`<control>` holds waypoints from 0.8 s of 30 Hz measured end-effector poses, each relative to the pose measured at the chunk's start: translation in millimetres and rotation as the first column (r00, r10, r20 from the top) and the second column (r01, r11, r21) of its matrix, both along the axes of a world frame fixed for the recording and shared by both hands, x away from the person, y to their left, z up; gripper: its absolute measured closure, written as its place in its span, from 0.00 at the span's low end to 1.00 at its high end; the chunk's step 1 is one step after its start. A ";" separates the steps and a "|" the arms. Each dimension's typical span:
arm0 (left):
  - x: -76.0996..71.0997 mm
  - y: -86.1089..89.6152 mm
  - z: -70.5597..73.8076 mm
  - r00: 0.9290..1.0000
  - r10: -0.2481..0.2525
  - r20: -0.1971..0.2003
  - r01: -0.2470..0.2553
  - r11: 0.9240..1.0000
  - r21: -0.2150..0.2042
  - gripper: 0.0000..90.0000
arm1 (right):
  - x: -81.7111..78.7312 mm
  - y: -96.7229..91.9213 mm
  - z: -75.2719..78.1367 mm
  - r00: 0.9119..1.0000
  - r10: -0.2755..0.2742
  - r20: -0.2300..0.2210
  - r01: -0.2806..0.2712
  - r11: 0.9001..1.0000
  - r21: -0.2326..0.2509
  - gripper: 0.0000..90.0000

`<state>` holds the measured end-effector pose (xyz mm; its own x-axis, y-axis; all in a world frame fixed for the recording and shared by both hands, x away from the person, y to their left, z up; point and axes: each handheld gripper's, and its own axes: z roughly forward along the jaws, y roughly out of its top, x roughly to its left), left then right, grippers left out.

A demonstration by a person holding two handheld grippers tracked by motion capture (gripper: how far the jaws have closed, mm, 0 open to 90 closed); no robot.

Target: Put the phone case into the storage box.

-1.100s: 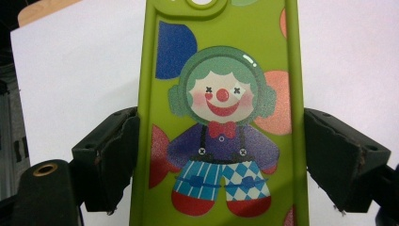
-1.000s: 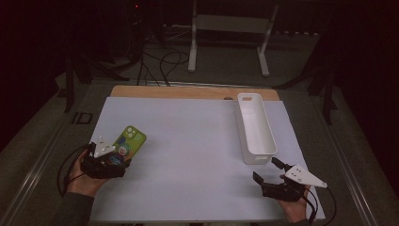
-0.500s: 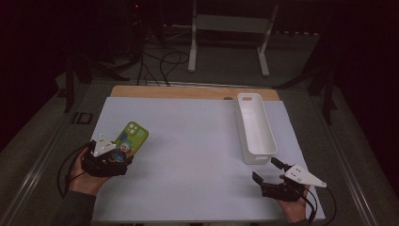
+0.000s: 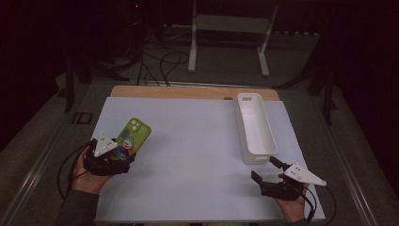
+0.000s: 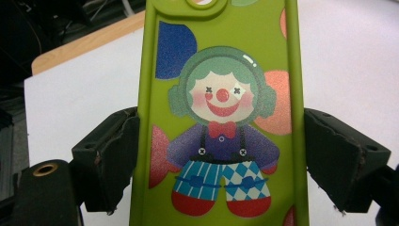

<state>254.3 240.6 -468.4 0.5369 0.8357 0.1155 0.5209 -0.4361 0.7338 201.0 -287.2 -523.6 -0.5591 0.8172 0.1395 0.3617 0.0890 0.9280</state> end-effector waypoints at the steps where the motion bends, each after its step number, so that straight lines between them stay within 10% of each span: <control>1: 0.1 -1.0 0.9 1.000 -0.002 0.003 0.002 1.000 -0.002 0.18 | 0.3 0.3 0.8 1.000 0.000 0.000 0.000 1.000 0.004 0.09; 24: 3.2 -17.7 9.2 0.998 -0.037 0.054 0.039 0.999 -0.027 0.18 | 11.2 10.9 21.1 0.998 0.036 -0.059 -0.033 0.999 0.041 0.09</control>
<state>257.5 222.9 -459.2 0.5621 0.8180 0.1220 0.4639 -0.4340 0.7723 212.2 -276.3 -502.5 -0.5766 0.7907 0.2057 0.4135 0.0653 0.9082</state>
